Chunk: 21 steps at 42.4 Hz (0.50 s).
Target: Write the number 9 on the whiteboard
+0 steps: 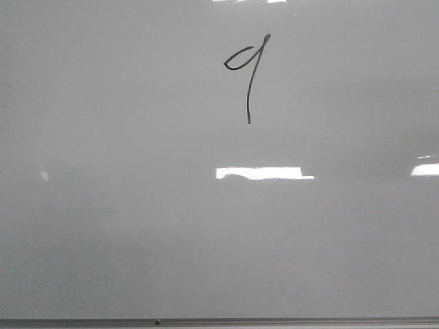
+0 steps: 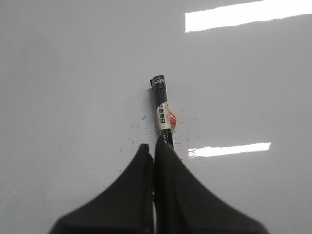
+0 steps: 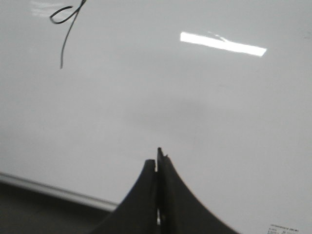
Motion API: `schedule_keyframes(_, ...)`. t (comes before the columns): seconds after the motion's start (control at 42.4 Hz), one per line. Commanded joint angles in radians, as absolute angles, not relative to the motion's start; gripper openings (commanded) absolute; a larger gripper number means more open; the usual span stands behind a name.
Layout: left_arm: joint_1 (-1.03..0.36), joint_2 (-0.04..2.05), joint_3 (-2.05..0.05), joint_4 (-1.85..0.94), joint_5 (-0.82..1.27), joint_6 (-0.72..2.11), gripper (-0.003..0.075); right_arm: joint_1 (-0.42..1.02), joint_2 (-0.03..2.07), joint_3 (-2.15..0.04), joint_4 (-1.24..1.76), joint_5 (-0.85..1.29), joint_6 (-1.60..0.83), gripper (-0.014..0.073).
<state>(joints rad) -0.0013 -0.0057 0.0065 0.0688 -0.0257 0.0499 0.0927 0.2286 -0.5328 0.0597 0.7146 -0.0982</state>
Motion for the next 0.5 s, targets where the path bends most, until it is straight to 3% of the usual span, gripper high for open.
schedule_keyframes(0.0,0.000,-0.026,0.008,0.058,-0.108,0.046,-0.0019,0.046,0.185,-0.432,0.052,0.452,-0.101,-0.0069)
schedule_keyframes(0.472,0.000,-0.026,0.008,0.058,-0.108,0.046,-0.0019,-0.012,-0.030,0.022,0.053,-0.059,-0.100,-0.0069)
